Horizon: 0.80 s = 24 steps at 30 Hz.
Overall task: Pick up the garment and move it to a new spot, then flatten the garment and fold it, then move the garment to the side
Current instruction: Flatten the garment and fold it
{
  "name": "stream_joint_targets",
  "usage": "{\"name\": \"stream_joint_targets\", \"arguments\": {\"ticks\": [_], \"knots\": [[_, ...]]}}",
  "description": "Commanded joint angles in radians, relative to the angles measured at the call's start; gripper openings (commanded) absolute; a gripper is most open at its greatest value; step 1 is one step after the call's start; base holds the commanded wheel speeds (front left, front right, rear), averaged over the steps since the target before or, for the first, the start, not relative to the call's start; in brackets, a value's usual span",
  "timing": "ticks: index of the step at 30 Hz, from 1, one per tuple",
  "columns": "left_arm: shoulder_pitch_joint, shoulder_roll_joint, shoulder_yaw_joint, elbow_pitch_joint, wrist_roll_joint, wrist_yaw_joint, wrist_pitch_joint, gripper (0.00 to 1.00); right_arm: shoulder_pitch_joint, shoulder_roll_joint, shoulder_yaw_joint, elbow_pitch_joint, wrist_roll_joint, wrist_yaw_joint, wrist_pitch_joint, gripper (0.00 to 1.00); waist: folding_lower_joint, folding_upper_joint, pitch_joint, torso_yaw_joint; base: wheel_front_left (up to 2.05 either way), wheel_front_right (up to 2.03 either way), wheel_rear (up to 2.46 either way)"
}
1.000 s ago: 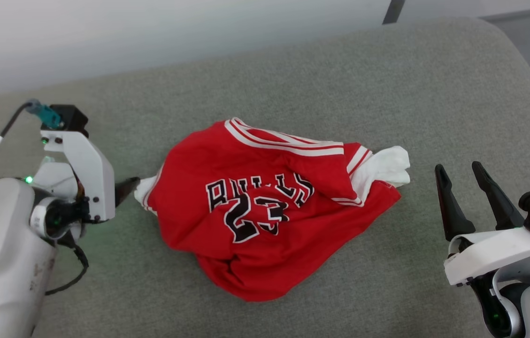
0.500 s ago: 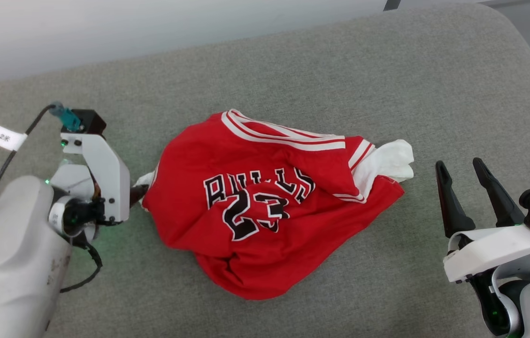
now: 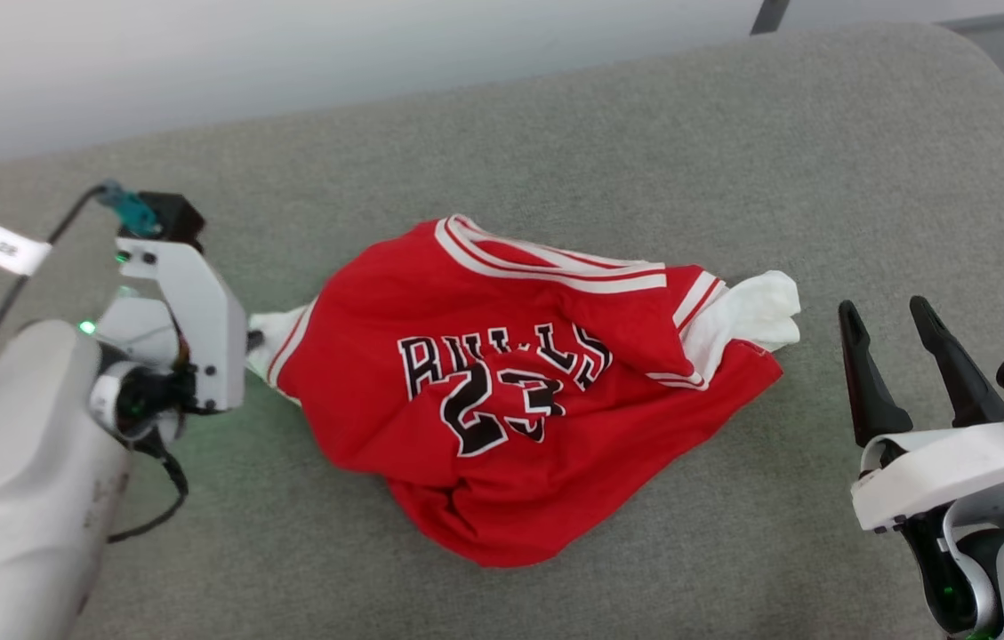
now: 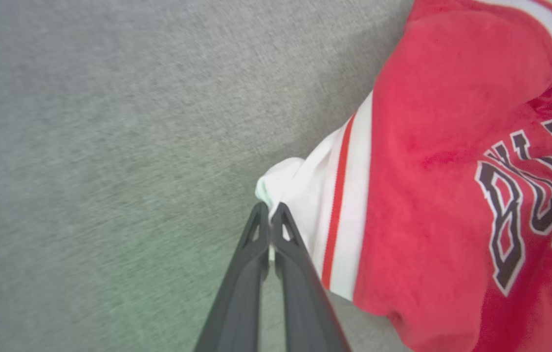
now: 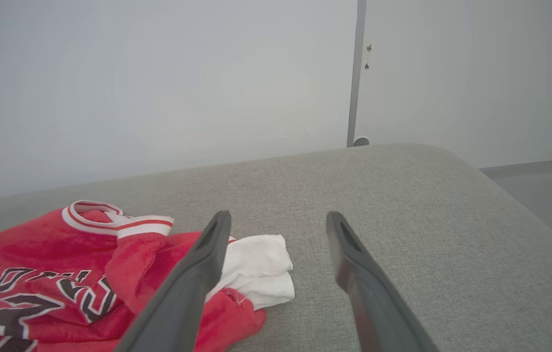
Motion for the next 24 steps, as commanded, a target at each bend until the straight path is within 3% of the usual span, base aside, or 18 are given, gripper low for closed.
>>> {"name": "stream_joint_targets", "arguments": {"ticks": [1, 13, 24], "knots": [[-0.01, 0.01, 0.004, -0.001, 0.006, 0.002, -0.007, 0.0, 0.013, 0.0, -0.003, -0.003, -0.005, -0.001, 0.003, 1.0, 0.0, 0.0, -0.015, 0.014, 0.0, 0.0, 0.0], [0.105, 0.121, 0.089, -0.073, -0.031, 0.072, -0.051, 0.0, 0.064, -0.013, -0.022, -0.006, -0.011, -0.001, 0.04, 1.0, 0.0, 0.0, -0.11, 0.089, 0.0, 0.0, 0.0], [0.351, 0.168, 0.151, -0.199, -0.102, 0.15, -0.054, 0.0, 0.105, -0.012, -0.021, -0.021, -0.001, -0.001, 0.074, 1.0, 0.0, 0.0, -0.174, 0.114, 0.0, 0.0, 0.0]]}}
